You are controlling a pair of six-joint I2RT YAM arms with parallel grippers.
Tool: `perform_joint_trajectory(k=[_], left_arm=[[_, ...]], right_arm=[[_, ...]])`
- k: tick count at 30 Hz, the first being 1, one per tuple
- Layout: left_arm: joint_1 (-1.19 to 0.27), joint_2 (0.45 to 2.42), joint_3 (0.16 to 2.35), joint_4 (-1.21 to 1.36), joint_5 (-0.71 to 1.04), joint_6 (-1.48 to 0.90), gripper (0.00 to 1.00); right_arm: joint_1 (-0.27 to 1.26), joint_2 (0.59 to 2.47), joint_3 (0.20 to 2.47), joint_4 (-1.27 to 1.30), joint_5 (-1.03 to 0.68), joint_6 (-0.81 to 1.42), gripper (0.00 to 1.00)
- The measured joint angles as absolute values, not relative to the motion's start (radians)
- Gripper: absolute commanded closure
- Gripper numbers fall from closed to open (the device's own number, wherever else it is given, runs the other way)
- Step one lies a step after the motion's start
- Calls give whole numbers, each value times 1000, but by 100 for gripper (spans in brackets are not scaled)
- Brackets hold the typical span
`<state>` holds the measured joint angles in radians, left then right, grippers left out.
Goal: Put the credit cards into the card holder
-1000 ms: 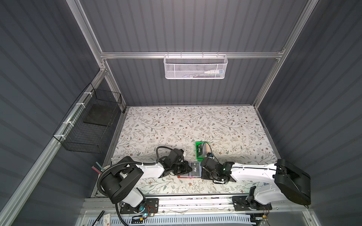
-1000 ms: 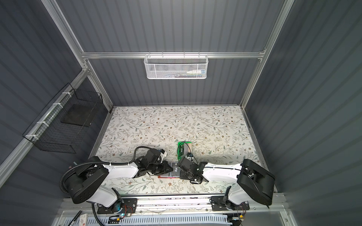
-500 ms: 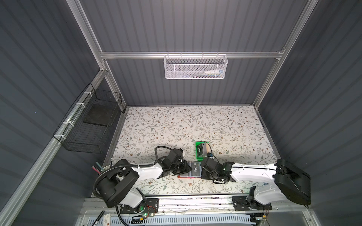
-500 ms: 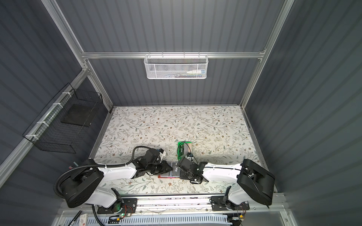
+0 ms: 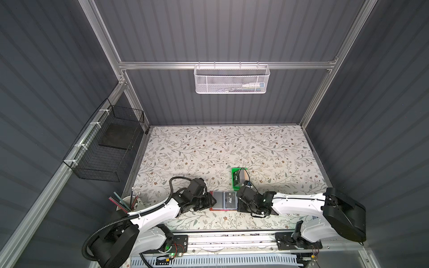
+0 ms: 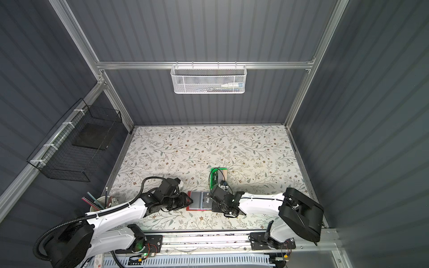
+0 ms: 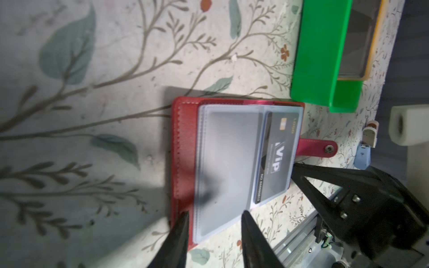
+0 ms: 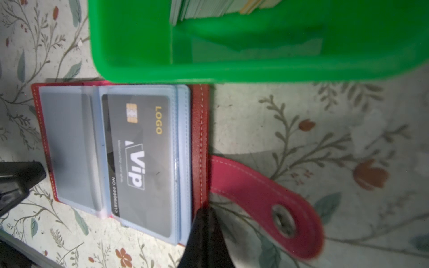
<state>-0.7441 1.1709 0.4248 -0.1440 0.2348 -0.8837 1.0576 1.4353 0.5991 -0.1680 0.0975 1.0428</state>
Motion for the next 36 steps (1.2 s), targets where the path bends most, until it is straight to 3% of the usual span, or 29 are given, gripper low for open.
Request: perform_joint_trajectory(k=[6, 25, 36], left_arm=[[-738, 1159, 425, -215, 204, -865, 55], [-671, 1187, 406, -139, 294, -818, 56], [-659, 1110, 388, -170, 345, -784, 60]], right_arm=[[1058, 1437, 599, -166, 98, 1041, 96], [1064, 1459, 602, -120, 98, 1028, 97], [1073, 1465, 607, -121, 112, 1028, 96]])
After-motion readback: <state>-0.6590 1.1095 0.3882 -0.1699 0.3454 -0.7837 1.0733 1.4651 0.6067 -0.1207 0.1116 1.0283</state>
